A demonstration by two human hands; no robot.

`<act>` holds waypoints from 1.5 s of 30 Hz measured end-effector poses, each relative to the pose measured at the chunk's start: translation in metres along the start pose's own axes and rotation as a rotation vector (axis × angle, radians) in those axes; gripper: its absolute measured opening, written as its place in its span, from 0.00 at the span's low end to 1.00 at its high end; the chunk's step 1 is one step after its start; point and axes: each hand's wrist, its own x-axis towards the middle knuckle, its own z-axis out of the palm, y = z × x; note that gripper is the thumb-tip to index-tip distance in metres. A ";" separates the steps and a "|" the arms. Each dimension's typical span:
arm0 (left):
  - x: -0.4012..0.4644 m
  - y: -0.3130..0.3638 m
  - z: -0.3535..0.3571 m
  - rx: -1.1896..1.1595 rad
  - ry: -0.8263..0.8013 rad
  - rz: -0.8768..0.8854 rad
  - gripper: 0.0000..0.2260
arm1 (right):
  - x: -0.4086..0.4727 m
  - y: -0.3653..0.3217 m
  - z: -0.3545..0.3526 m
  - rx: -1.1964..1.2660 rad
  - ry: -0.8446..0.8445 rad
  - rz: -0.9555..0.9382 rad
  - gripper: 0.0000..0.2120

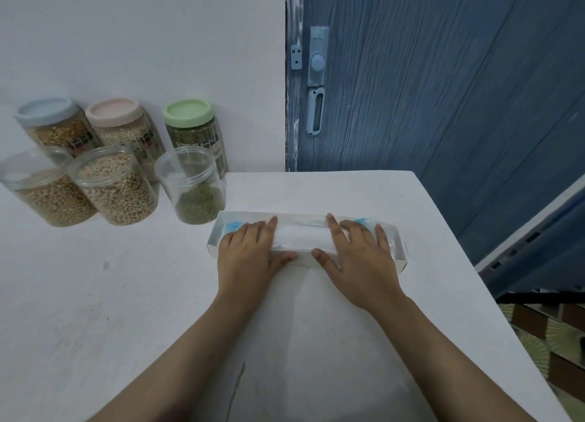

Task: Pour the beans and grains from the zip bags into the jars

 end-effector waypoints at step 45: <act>0.146 -0.019 0.037 0.043 -0.182 -0.122 0.37 | 0.174 0.036 0.009 0.053 0.026 -0.137 0.36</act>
